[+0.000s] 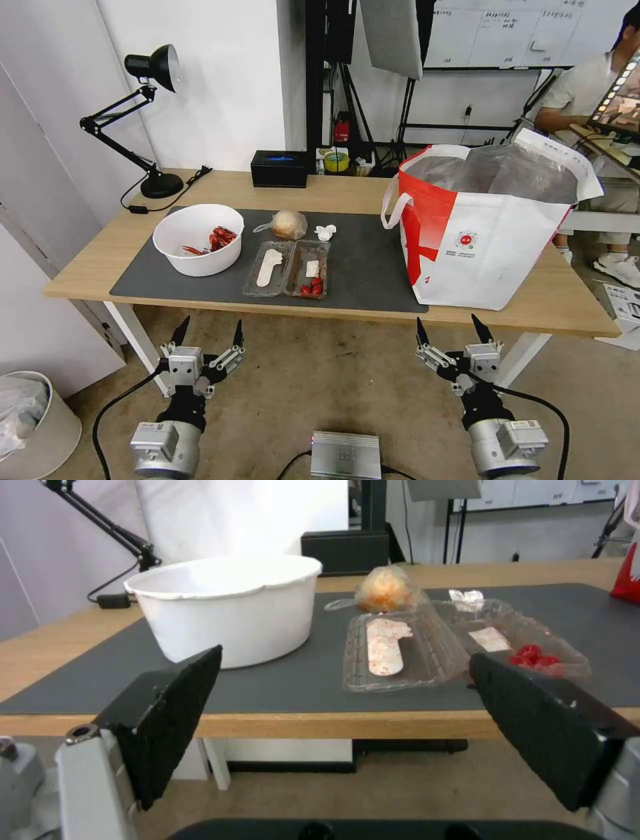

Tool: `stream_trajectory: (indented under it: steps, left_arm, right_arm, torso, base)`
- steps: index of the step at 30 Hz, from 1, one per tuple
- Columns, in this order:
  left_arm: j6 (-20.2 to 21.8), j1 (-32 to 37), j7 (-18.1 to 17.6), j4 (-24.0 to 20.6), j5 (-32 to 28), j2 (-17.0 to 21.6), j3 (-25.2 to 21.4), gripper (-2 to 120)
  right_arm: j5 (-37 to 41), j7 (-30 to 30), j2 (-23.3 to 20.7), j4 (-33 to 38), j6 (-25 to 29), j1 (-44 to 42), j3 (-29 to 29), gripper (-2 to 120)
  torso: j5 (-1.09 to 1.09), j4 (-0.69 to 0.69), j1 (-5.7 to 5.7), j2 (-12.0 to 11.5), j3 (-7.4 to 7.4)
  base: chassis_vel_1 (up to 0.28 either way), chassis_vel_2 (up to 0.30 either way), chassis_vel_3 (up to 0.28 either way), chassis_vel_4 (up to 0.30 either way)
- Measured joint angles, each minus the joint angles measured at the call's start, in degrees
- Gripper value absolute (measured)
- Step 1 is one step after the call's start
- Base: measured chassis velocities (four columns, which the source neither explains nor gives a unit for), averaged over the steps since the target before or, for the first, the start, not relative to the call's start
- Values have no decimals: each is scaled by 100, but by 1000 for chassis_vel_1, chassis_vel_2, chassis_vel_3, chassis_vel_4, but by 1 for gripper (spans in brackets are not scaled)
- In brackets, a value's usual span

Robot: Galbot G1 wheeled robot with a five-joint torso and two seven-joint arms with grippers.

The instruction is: Pick up the trash from the table and place it into the takeout bag.

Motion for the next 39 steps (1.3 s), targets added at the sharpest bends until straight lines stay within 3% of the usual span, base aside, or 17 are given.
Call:
stream_trajectory:
  steps: [31, 33, 39]
  left_arm:
    - [22, -29, -8, 0, -26, 3, 5, 100]
    - [113, -119, -50, 38, -114, 17, 27, 100]
    - [1057, -1149, -474, 476, -1027, 194, 276, 100]
  right_arm:
    - [3, 0, -8, -2, -4, 9, -3, 100]
    - [15, 0, -27, -10, -22, 40, -11, 100]
    - [426, 78, -576, -287, -801, 851, -325, 100]
  torso:
    - [0, -1, 0, 0, 0]
    - [1, 3, 0, 0, 0]
    - [1, 0, 0, -1, 1]
  base:
    - [0, 0, 0, 0]
    - [0, 0, 0, 0]
    - [0, 0, 0, 0]
